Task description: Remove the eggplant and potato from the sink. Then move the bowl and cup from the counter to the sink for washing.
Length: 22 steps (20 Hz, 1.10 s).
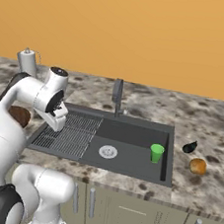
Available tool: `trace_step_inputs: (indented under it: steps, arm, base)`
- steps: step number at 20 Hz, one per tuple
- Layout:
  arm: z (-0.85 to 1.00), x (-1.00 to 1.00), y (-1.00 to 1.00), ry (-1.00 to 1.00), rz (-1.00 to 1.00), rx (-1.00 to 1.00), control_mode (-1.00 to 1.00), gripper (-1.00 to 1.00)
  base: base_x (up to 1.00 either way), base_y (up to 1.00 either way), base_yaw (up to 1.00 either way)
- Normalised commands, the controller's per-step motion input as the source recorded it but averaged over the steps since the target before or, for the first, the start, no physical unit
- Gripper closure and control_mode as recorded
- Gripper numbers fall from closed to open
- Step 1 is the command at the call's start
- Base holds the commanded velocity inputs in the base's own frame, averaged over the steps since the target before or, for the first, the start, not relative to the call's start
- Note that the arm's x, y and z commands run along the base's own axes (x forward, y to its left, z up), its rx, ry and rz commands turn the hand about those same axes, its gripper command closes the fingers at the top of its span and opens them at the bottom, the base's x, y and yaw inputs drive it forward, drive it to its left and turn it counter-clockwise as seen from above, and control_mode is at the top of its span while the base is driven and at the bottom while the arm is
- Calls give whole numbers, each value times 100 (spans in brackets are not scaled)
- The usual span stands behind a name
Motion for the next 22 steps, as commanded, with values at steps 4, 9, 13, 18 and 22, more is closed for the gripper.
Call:
trace_step_inputs:
  steps: [4, 9, 13, 18, 22]
  arm:
    - [-2, -3, 30, 1, 1, 8, -100, -100]
    - [-5, 0, 33, 0, 0, 5, -100, -100]
    - [-7, 0, 36, 0, 0, 1, -100, -100]
    - [-8, 3, 29, 7, 0, 0, -100, -100]
    - [-16, 17, 24, 16, 0, 0, -100, -100]
  base:
    - [0, 0, 0]
    - [0, 0, 0]
    - [0, 0, 0]
    - [0, 0, 0]
    - [0, 0, 0]
